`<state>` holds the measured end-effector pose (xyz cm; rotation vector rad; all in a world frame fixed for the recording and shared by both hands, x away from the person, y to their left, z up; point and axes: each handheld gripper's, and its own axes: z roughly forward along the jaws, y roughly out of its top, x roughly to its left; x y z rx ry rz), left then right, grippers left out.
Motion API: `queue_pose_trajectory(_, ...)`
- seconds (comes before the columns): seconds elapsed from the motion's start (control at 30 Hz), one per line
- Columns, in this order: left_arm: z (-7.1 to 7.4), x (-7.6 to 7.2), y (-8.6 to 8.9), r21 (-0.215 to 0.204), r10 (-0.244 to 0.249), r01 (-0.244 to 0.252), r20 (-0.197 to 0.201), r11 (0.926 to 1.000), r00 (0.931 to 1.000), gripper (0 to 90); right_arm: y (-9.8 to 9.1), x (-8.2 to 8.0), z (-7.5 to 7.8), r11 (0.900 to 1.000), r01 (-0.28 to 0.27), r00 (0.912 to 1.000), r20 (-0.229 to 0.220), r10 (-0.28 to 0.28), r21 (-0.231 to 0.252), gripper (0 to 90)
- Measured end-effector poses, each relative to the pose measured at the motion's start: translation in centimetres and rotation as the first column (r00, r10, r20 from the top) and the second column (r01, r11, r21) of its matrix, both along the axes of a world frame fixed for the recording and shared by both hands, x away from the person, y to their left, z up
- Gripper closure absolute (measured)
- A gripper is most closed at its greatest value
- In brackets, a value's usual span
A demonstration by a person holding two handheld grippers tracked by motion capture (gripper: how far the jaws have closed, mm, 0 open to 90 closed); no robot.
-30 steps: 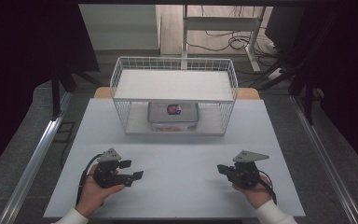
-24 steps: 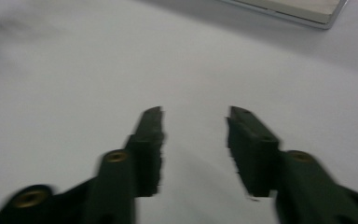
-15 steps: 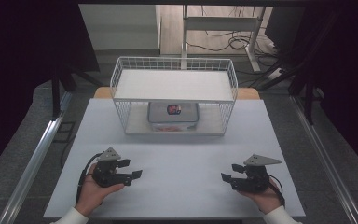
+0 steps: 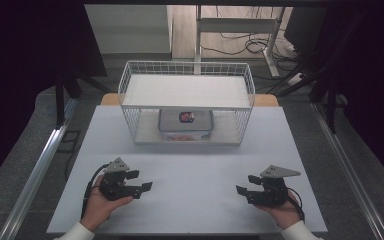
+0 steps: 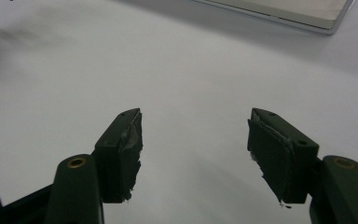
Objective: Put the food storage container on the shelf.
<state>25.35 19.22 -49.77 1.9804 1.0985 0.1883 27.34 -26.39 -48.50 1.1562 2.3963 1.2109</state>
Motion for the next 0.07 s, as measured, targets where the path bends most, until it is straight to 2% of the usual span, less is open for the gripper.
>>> queue_pose_trajectory(0.07, 0.00, 0.02, 0.01, 0.000, 0.000, 0.000, 0.000, 1.0000, 1.0000, 28.8, 0.00, 0.01, 0.01, 1.0000, 0.000, 1.0000, 0.001, 0.000, 0.001, 34.7)
